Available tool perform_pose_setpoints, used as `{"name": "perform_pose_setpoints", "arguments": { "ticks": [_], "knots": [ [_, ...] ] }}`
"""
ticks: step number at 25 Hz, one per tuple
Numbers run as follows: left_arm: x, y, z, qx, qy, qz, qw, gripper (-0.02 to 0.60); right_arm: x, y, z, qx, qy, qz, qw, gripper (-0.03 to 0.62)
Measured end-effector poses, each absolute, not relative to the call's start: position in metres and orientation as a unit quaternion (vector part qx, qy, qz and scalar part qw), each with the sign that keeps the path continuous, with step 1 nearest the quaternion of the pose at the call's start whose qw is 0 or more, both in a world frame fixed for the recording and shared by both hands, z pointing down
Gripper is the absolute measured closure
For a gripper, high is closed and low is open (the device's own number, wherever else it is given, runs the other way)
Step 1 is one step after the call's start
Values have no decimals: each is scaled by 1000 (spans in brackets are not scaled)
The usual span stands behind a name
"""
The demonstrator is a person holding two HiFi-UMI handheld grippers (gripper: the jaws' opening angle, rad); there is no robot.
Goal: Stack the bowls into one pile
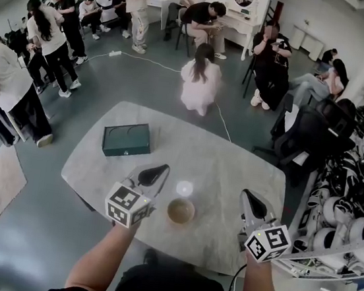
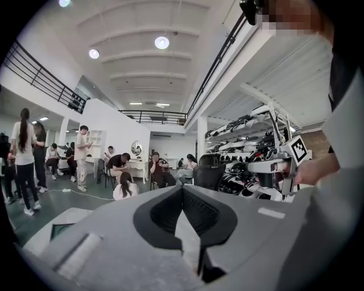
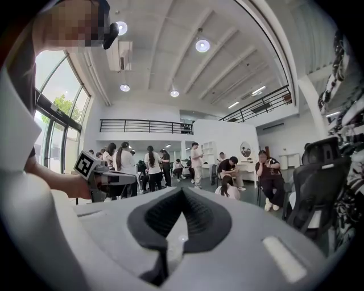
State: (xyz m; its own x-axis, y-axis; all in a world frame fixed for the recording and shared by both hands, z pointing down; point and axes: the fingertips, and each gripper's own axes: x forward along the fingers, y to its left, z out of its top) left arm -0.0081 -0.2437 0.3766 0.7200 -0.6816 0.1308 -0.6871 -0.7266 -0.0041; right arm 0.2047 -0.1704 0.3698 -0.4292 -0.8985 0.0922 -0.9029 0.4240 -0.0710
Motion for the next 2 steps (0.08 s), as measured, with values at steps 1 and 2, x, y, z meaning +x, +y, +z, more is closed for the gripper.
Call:
{"name": "perform_pose_setpoints", "arguments": {
  "ticks": [1,2],
  "knots": [
    [-8,-242,381,927,-368,64,24,572,206,-169,373,535,-843,57,21,592],
    [-7,-240,385,928,-366,66,26,572,207,-167,376,535,-842,60,21,592]
  ]
}}
